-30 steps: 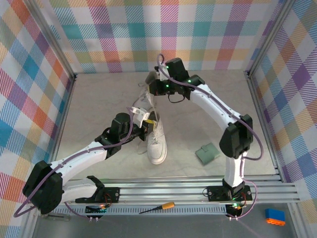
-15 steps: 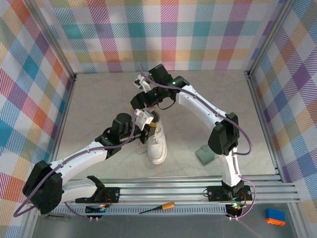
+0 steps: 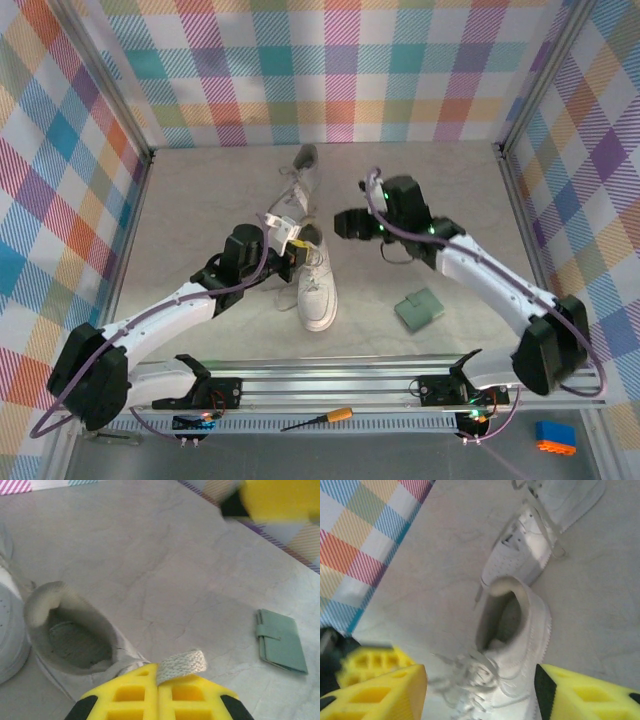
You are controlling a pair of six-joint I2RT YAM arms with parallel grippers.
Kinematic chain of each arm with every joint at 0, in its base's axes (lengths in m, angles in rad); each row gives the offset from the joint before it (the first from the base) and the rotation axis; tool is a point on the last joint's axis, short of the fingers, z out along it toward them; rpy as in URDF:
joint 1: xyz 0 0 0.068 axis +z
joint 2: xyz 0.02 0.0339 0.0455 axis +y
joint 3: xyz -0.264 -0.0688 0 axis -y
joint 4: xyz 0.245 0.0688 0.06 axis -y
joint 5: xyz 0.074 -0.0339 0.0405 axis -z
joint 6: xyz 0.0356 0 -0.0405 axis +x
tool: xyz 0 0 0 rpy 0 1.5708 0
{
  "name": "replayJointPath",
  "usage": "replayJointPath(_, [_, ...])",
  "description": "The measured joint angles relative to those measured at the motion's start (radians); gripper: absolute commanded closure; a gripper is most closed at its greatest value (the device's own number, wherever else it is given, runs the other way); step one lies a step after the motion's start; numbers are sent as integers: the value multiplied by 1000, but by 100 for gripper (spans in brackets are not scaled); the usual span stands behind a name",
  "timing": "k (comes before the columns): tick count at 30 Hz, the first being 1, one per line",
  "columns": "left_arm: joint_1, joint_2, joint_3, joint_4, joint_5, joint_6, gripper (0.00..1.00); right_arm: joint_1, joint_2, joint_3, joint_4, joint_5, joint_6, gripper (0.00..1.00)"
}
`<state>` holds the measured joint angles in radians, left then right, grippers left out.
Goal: Tie the shoes
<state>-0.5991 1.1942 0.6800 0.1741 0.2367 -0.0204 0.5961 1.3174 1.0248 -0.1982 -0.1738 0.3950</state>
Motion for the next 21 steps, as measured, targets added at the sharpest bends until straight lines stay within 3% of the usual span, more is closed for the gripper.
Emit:
replayJointPath(7, [37, 137, 158, -103, 8, -125, 100, 53, -101, -179, 52, 35, -60, 38])
replayJointPath(13, [80, 222, 279, -225, 55, -221, 100, 403, -169, -238, 103, 159, -241, 40])
replayJointPath(16, [97, 264, 330, -284, 93, -250, 100, 518, -93, -245, 124, 201, -332, 40])
replayJointPath(21, [125, 338, 414, -397, 167, -279, 100, 637, 181, -138, 137, 282, -471, 41])
